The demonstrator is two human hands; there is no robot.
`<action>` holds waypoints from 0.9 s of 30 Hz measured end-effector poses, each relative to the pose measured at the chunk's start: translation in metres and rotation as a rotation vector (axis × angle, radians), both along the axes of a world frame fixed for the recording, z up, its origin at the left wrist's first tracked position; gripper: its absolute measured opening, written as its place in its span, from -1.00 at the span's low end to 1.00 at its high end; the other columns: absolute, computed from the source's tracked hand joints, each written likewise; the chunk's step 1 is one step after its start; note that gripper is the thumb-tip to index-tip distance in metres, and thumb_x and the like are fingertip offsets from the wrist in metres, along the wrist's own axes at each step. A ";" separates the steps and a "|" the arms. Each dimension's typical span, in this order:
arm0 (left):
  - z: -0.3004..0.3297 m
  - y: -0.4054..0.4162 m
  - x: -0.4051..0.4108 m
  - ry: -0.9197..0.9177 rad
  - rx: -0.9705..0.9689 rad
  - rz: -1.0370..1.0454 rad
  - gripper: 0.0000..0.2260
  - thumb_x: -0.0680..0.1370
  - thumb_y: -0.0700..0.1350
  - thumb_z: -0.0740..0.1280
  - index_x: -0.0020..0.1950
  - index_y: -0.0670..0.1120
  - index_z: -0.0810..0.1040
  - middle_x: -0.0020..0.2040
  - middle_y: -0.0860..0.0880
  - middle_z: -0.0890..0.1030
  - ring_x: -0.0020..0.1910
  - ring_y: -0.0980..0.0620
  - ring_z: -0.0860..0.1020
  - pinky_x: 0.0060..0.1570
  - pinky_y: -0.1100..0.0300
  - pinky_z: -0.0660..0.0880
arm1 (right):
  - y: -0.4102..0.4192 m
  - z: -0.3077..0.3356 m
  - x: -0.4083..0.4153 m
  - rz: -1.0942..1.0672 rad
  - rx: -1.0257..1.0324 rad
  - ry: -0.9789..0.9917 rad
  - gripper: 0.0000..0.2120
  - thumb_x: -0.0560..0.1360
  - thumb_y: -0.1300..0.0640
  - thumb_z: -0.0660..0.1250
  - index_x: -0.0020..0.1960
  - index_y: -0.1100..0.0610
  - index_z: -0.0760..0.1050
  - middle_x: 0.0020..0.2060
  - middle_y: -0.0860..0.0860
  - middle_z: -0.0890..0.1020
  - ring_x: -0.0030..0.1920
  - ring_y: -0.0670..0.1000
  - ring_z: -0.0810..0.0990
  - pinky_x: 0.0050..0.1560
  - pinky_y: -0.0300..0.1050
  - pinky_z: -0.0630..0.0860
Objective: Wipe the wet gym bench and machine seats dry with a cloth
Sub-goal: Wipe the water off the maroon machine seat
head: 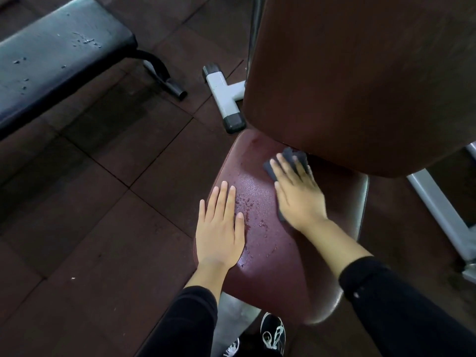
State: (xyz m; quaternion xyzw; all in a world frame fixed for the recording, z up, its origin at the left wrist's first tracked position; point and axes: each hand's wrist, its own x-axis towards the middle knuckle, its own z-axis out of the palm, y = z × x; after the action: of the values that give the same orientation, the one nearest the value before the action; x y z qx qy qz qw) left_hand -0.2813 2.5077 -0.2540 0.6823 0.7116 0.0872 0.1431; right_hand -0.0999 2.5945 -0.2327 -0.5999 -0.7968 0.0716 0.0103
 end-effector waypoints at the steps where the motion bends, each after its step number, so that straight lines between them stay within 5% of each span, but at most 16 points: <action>1: 0.000 0.000 0.000 -0.004 0.001 0.001 -0.50 0.65 0.03 -0.09 0.58 -0.07 0.10 0.58 -0.01 0.08 0.57 0.02 0.01 0.52 -0.06 0.00 | -0.003 0.001 -0.014 0.017 0.001 -0.008 -0.50 0.56 0.01 -0.06 0.49 0.05 0.18 0.48 0.00 0.25 0.47 0.15 0.21 0.44 0.12 0.16; 5: 0.001 0.000 0.001 -0.018 0.009 0.010 -0.52 0.66 0.03 -0.09 0.58 -0.05 0.08 0.58 0.01 0.08 0.57 0.04 -0.01 0.52 -0.04 0.01 | -0.039 -0.001 -0.027 0.273 -0.004 0.072 -0.52 0.58 0.03 0.02 0.50 0.03 0.18 0.49 -0.02 0.21 0.50 0.05 0.15 0.47 0.06 0.12; 9: -0.001 0.000 0.000 -0.026 0.007 0.009 -0.51 0.65 0.02 -0.08 0.58 -0.06 0.10 0.58 0.01 0.09 0.57 0.04 0.01 0.52 -0.05 0.02 | -0.034 -0.005 -0.007 0.129 0.056 0.270 -0.59 0.57 0.07 0.13 0.41 0.04 0.36 0.38 0.06 0.40 0.44 0.10 0.28 0.42 0.08 0.24; 14: 0.003 -0.001 0.002 -0.059 -0.008 0.063 -0.48 0.63 0.05 -0.10 0.58 -0.09 0.05 0.59 -0.01 0.01 0.57 0.03 -0.07 0.53 0.03 -0.07 | 0.027 -0.002 -0.024 0.007 0.019 0.129 -0.56 0.59 0.03 -0.01 0.45 0.01 0.27 0.43 0.04 0.33 0.44 0.15 0.25 0.44 0.12 0.13; 22: 0.003 -0.001 0.001 -0.054 0.007 0.073 -0.46 0.64 0.05 -0.07 0.57 -0.18 0.12 0.58 -0.09 0.09 0.57 -0.03 0.02 0.52 0.00 0.03 | 0.070 -0.004 -0.050 -0.002 -0.026 0.066 -0.50 0.57 -0.07 -0.10 0.49 -0.05 0.18 0.45 -0.02 0.31 0.31 0.15 0.41 0.31 0.08 0.33; 27: 0.003 -0.002 0.003 -0.048 0.013 0.090 -0.46 0.64 0.06 -0.06 0.57 -0.16 0.12 0.58 -0.08 0.10 0.57 -0.01 0.03 0.53 0.02 0.03 | 0.082 -0.005 -0.070 0.039 -0.054 0.045 -0.56 0.62 -0.05 -0.07 0.49 -0.13 0.13 0.50 -0.10 0.16 0.42 0.10 0.26 0.37 0.09 0.25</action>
State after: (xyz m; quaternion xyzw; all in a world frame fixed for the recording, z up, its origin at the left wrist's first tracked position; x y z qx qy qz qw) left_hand -0.2788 2.5061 -0.2511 0.6482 0.7374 0.1145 0.1515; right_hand -0.1699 2.6766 -0.2373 -0.5827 -0.8056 0.1069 0.0105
